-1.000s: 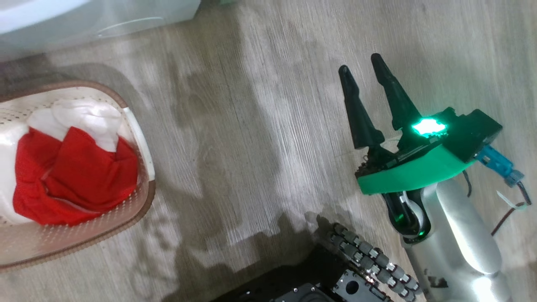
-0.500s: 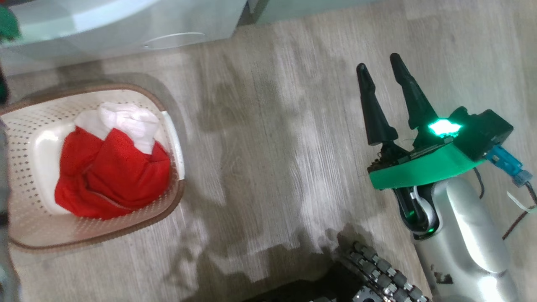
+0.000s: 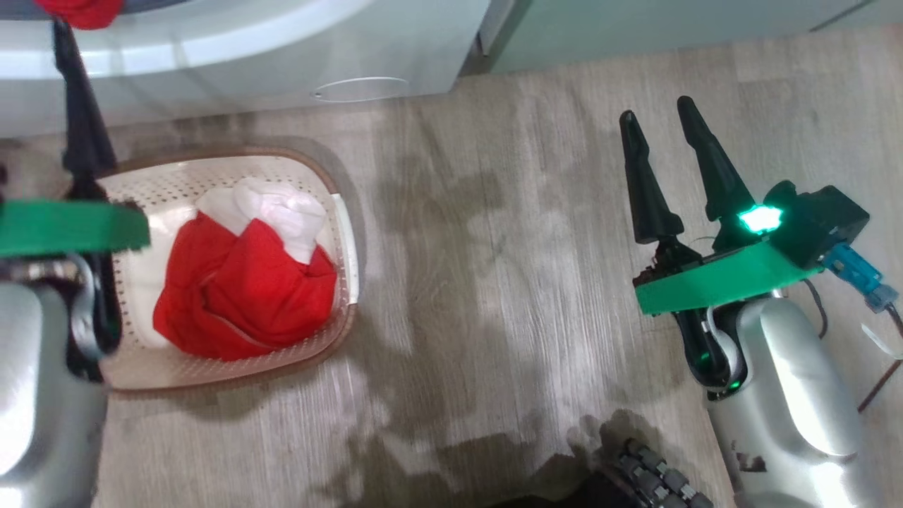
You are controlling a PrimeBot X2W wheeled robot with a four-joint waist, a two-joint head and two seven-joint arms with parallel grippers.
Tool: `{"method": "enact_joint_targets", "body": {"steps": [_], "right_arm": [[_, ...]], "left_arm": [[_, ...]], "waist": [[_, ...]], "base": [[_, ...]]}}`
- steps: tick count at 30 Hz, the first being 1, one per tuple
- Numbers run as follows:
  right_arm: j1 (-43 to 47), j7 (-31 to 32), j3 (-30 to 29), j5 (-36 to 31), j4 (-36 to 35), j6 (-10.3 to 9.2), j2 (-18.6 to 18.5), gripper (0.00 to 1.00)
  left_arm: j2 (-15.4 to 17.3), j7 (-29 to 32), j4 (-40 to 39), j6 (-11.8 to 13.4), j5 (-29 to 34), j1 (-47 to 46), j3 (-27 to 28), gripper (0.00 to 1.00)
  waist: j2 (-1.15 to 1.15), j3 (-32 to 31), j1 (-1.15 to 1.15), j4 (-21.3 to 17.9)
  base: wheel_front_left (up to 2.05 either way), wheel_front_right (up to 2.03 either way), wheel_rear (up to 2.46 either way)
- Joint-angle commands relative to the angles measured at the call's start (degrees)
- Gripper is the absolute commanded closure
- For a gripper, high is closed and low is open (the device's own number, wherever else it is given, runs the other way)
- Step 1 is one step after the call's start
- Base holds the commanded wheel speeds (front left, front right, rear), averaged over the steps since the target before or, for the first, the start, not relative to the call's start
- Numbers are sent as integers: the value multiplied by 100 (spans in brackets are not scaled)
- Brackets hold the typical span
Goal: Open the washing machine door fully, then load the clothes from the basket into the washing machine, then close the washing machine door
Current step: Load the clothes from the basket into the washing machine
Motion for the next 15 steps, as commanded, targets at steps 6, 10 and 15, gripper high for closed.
{"method": "enact_joint_targets", "body": {"steps": [6, 10, 15], "right_arm": [[40, -37, 15, -127, 9, 0, 6, 0], [58, -37, -6, -166, 98, 0, 6, 0], [70, -37, -21, -196, 185, 0, 6, 0]], "left_arm": [[93, 0, -445, 135, 135, 563, 58, 0], [47, 88, -463, 181, 122, 834, -19, 0], [20, 182, -508, 261, 117, 1087, -67, 0]], "waist": [[0, -179, 0, 194], [0, -290, 0, 251], [0, -379, 0, 284]], "base": [[0, 0, 0], [0, 0, 0], [0, 0, 0]]}}
